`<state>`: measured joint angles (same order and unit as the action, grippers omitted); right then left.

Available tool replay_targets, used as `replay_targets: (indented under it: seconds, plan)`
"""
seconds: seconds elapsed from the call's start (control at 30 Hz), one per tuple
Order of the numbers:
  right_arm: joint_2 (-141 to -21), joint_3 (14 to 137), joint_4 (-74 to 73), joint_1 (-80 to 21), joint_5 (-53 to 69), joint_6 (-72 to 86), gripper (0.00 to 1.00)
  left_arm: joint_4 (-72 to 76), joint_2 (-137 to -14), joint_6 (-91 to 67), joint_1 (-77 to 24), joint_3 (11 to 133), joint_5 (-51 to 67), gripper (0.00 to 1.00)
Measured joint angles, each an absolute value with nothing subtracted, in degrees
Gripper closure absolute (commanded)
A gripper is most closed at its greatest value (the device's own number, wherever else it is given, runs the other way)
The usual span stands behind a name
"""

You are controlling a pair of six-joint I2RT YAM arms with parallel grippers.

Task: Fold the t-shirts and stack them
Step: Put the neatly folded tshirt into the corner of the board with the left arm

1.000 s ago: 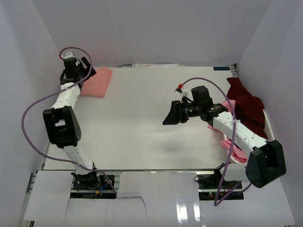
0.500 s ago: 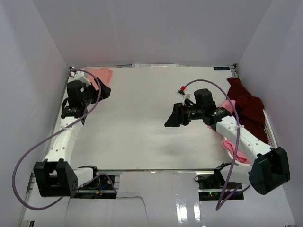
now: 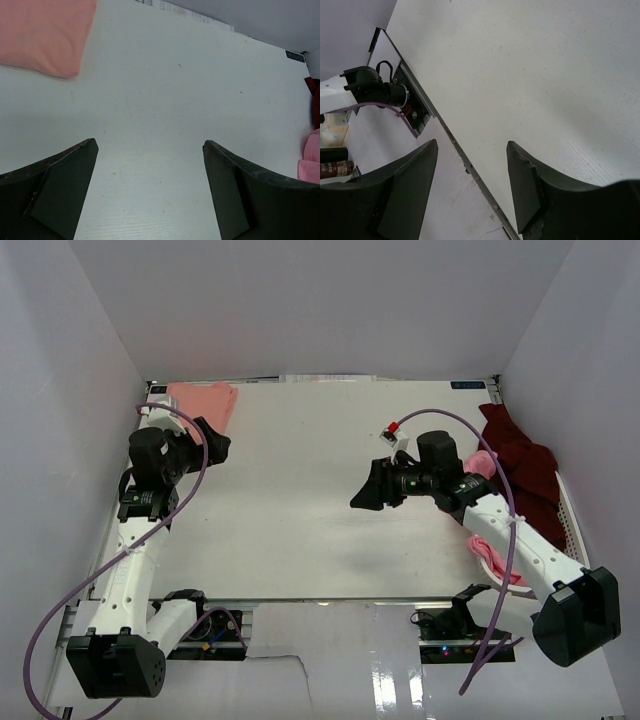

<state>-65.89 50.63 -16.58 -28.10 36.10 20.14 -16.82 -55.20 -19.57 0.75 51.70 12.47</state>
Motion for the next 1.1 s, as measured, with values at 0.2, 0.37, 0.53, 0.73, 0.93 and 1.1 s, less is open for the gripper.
replay_targets:
  seconds: [0.2, 0.37, 0.53, 0.73, 0.93, 1.1]
  plan:
    - [-64.8, 50.3, -16.6, -28.1, 35.8, 20.4, 0.36, -17.4, -56.3, -19.4, 0.8, 51.7, 12.5, 0.02]
    - [-63.5, 50.1, -16.6, -28.1, 35.7, 20.4, 0.36, -18.3, -56.9, -19.6, 0.8, 51.7, 13.7, 0.02]
    - [-62.2, 48.4, -16.5, -28.1, 35.7, 20.5, 0.36, -19.1, -53.5, -20.2, 0.8, 50.0, 16.1, 0.02]
    - [-61.8, 46.4, -16.5, -28.1, 35.7, 20.5, 0.36, -21.5, -47.5, -20.1, 0.8, 46.5, 18.1, 0.02]
    - [-61.8, 46.2, -16.3, -28.1, 35.7, 20.5, 0.36, -23.6, -46.7, -19.7, 0.8, 45.5, 18.8, 0.02]
    - [-61.8, 46.2, -16.2, -28.1, 35.7, 20.5, 0.36, -24.5, -45.7, -20.0, 0.8, 44.5, 20.4, 0.02]
